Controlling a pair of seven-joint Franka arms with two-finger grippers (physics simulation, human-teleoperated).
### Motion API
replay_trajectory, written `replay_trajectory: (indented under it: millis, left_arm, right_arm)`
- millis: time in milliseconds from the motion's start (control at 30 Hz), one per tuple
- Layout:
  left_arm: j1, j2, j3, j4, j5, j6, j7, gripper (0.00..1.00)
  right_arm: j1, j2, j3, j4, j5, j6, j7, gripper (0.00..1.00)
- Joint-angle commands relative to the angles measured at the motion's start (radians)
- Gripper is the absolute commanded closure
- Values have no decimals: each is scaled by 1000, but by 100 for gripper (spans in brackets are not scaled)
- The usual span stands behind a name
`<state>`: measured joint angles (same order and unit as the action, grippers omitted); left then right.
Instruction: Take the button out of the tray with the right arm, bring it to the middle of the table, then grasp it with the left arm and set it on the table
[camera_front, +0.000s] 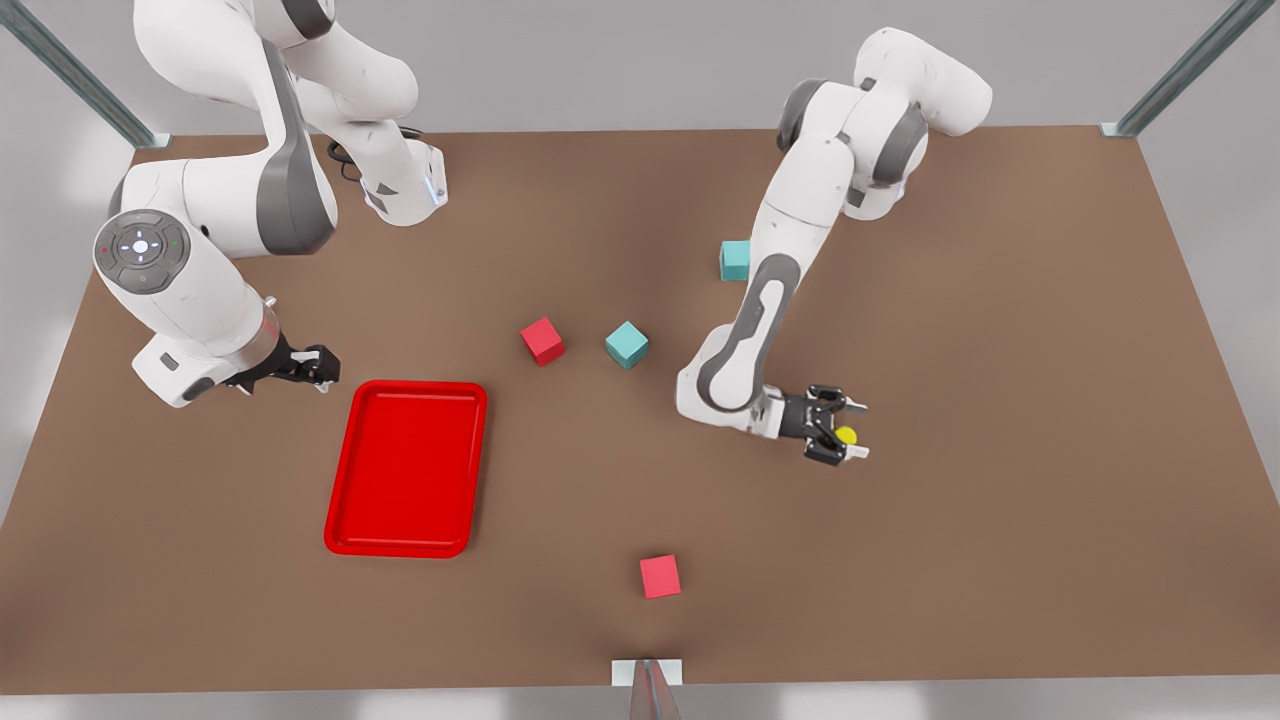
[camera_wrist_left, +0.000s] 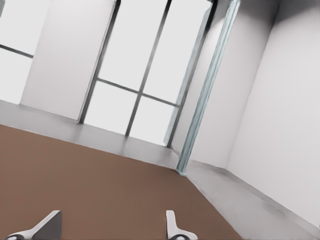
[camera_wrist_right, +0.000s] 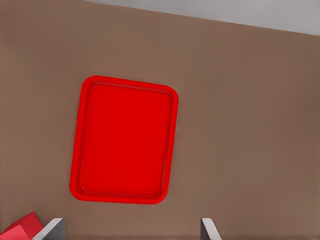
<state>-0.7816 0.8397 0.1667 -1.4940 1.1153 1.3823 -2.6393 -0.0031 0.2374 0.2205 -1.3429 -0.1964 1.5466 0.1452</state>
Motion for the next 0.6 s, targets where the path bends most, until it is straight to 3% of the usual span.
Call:
replay_trajectory:
  millis: [0, 67, 100, 133, 233, 333, 400, 567]
  left_arm:
    - [1, -128, -16, 72, -196, -34, 1959, 0]
    - [143, -131, 33, 312, -780, 52, 2427, 0]
    - [258, -131, 34, 359, -1096, 54, 2567, 0]
    - [295, -137, 34, 360, -1209, 9, 2653, 0]
    - [409, -327, -10, 388, -1197, -170, 2713, 0]
    - [409, -539, -19, 328, -1112, -161, 2719, 0]
    - [413, -660, -44, 198, -1111, -83, 2731, 0]
    - [416, -665, -47, 175, -1114, -71, 2731, 0]
  right_arm:
    - [0, -1, 0, 1, 2, 0, -1, 0]
    - [2, -1, 0, -10, -1, -5, 0, 0]
    - [-6, 2, 0, -13, -1, -13, 1, 0]
    - [-8, 2, 0, -13, -1, -17, -3, 0]
    - [-8, 3, 0, -13, 0, -39, -6, 0]
    - [-15, 25, -1, -9, 57, -39, -1, 0]
    - [-20, 31, -4, -9, 66, -40, 2, 0]
    - [-23, 43, -6, -10, 64, -46, 4, 0]
